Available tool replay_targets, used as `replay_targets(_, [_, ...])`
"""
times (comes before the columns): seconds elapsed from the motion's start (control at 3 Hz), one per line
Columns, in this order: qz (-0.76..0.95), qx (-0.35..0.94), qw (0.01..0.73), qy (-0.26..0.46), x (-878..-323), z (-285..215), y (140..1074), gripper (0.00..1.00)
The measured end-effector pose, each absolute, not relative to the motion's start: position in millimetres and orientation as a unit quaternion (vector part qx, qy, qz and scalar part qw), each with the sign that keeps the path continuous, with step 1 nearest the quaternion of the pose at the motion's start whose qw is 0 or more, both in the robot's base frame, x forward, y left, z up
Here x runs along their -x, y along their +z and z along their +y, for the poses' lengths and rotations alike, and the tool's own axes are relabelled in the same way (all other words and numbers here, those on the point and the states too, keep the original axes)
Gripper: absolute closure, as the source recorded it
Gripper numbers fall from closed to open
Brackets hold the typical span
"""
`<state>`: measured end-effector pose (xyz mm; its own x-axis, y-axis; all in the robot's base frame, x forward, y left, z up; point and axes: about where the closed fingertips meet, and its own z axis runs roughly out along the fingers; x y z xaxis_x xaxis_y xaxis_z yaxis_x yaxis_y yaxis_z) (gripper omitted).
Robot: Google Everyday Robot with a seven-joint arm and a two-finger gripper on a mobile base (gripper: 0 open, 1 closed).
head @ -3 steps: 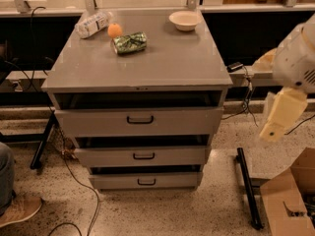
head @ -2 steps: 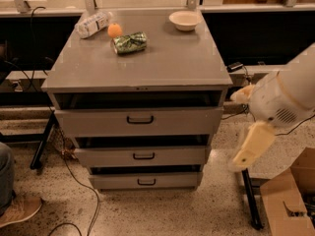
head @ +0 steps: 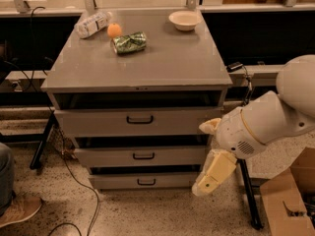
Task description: Open bottom drawer
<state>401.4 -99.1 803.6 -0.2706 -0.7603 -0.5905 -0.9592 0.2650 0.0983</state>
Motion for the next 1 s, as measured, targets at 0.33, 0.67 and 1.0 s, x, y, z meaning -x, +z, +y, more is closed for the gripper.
replay_targets(0.33, [0.767,0.563,0.216,0.221,-399.5,-97.8,799.2,0.00])
replay_targets(0.67, [0.775,0.574,0.183,0.189,-401.0,-105.7,716.1,0.00])
replay_targets(1.0, [0.766,0.588,0.177,0.191,-407.2,-114.5,648.8,0.00])
